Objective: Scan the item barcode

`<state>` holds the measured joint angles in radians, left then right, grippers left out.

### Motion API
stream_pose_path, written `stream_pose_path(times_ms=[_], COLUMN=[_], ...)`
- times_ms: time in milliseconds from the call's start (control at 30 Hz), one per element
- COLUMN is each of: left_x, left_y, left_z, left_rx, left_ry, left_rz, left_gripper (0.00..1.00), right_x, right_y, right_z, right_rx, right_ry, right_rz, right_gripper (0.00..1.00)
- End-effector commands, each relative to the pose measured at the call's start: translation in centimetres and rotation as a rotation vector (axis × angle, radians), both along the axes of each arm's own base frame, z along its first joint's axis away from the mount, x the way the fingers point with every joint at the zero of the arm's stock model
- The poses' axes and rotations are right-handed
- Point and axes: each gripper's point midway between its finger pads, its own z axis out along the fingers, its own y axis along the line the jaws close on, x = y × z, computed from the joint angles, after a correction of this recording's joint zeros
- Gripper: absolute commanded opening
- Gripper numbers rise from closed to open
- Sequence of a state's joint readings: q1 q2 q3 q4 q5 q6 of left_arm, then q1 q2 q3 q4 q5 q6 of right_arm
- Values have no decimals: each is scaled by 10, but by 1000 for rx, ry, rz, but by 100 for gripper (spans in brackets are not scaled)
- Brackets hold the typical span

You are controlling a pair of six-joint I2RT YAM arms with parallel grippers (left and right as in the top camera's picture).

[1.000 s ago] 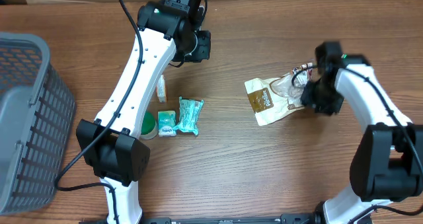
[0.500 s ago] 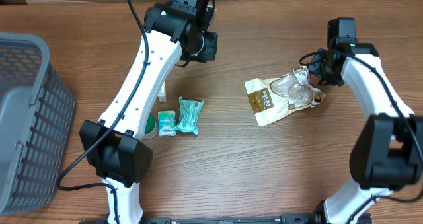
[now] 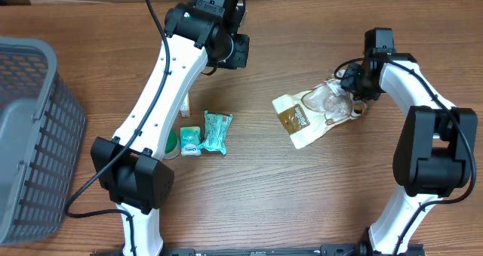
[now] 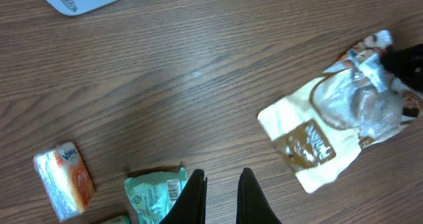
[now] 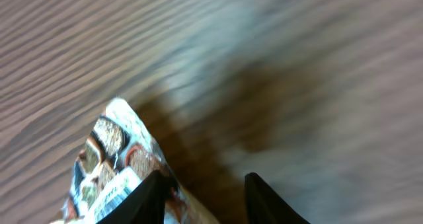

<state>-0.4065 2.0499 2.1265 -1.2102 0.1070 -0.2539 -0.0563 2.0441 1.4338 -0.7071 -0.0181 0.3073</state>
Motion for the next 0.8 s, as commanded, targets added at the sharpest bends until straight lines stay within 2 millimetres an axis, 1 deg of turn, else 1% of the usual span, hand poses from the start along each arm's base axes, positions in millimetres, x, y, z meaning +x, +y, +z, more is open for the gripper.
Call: stream_pose_path(times_ms=[0,100,267,333,400,533,600,667,733,767], left_x=[1,1,0,0,-2,-5,-7,-11,-18,-21], left_y=[-3,-3,-3,-3,-2,-1,-2,-6,-10,-13], left_z=[-5,-5,-5,-5,-6,-7,-8,-9,-14,-17], left_rx=[19,19,20,21,23,28,22,9,0,-2], left_ry=[-3,-3,-2,2,8,20,30,50,77,94], left_rz=[-25,-25,-25,-25,-25,-26,-30,-42,-57,-65], left_gripper=[4,4,4,4,4,4,4,5,4,4], right_x=[2,-2,-14,-20,-25,-36,-38,-37,-35,-34], right_y=[47,73,114,129,139,166,174,176,171,165], right_z=[5,7,6,5,5,13,21,34,52,64], right_rx=[143,178,160,163,179,302,358,402,422,425], right_ry=[-37,-49,-34,-21,-6,-4,-10,-16,-22,-23], right_rz=[257,384,557,588,599,642,654,653,633,607], right_gripper=[37,37,37,40,41,41,44,45,46,46])
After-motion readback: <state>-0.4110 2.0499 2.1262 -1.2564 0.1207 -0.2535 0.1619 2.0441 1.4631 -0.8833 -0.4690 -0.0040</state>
